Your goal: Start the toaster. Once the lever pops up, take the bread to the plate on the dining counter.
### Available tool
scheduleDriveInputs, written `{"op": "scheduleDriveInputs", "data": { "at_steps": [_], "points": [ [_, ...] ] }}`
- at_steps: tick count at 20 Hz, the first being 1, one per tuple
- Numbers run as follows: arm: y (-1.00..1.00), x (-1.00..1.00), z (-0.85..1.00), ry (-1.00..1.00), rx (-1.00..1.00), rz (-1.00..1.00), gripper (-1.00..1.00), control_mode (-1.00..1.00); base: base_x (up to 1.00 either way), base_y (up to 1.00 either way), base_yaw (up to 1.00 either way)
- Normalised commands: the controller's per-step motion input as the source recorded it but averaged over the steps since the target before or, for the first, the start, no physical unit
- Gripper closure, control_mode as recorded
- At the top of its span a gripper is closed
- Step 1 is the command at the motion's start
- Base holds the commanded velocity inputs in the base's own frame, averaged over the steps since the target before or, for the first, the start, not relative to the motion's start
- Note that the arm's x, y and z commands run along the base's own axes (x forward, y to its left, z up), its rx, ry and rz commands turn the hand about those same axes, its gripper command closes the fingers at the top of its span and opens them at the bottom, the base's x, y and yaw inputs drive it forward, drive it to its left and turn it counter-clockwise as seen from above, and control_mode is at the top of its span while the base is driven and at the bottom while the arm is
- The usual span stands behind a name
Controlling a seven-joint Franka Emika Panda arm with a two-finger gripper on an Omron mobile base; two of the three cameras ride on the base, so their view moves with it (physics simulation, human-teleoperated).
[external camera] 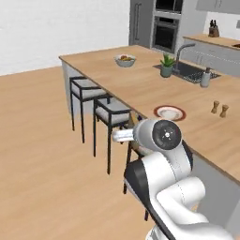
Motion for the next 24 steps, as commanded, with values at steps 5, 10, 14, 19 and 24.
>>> {"op": "scheduleDriveInputs", "data": {
  "at_steps": [5,10,14,19,24],
  "points": [
    [0.00,0.00,0.00,0.00,0.00,0.00,1.00,1.00,0.46,0.72,-0.80],
    [0.00,0.00,0.00,0.00,0.00,0.00,1.00,1.00,0.22,0.69,-0.81],
    [0.00,0.00,0.00,0.00,0.00,0.00,1.00,1.00,0.13,0.67,-0.81],
    [0.00,0.00,0.00,0.00,0.00,0.00,1.00,1.00,0.00,0.97,-0.61],
    [0.00,0.00,0.00,0.00,0.00,0.00,1.00,1.00,0.00,1.00,-0.47]
  ]
}}
